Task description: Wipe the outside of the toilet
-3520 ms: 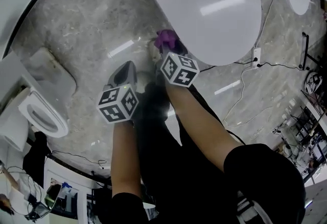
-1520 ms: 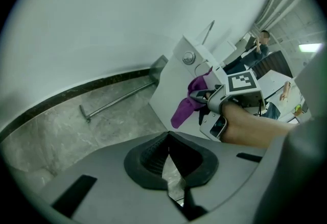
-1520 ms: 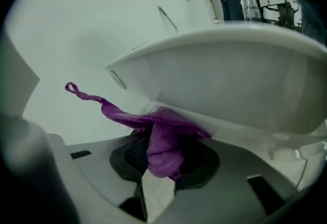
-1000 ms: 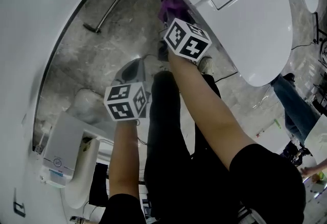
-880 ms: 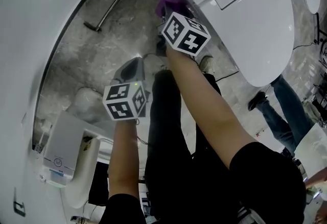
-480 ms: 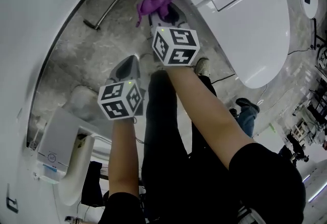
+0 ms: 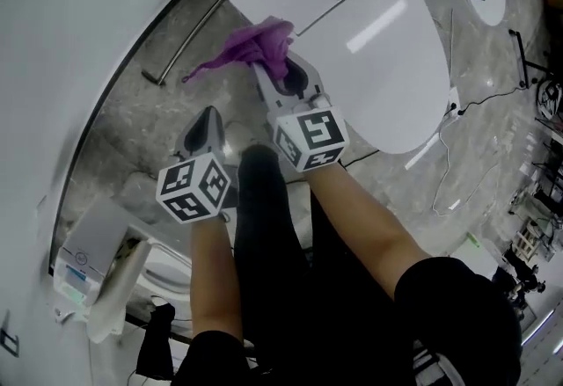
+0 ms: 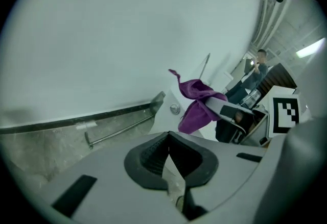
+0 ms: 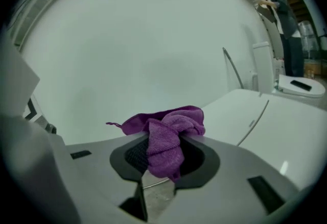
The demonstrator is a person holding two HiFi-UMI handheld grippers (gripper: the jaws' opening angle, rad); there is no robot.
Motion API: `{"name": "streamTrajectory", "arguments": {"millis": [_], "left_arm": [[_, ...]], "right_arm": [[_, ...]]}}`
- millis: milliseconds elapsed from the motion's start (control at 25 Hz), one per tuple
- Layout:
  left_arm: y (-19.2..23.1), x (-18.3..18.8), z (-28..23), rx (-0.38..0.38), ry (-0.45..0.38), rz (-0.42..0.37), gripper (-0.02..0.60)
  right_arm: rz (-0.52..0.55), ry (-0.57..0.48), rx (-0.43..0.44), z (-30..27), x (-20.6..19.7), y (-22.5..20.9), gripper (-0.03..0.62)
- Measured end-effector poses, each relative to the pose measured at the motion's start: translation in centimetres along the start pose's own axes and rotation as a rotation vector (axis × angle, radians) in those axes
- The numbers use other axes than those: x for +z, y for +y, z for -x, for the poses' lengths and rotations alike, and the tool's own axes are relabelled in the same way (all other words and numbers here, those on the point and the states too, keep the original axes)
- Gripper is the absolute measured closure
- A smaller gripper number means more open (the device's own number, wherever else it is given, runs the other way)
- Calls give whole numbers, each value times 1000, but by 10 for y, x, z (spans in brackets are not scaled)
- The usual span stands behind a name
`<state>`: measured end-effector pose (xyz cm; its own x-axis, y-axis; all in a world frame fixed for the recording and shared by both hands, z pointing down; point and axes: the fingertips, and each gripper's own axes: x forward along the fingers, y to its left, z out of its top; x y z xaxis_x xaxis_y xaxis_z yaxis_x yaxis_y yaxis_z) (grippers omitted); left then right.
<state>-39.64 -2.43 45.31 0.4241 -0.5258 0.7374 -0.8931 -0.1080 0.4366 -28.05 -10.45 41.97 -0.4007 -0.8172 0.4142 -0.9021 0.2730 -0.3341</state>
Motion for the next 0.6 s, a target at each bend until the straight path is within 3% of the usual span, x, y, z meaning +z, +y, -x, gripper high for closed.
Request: {"name": "streamTrajectory", "arguments": {"millis": [200, 440, 600], "left_arm": [[-86, 24, 20, -3, -55, -56, 571], [-198, 50, 65, -2, -134, -48, 571], [-274, 60, 99, -8, -159, -110, 571]], "right_arm": [[70, -59, -13, 77, 61, -40, 485], [128, -122, -33, 180, 133, -80, 484], [138, -165, -71, 252, 183, -107, 485]]}}
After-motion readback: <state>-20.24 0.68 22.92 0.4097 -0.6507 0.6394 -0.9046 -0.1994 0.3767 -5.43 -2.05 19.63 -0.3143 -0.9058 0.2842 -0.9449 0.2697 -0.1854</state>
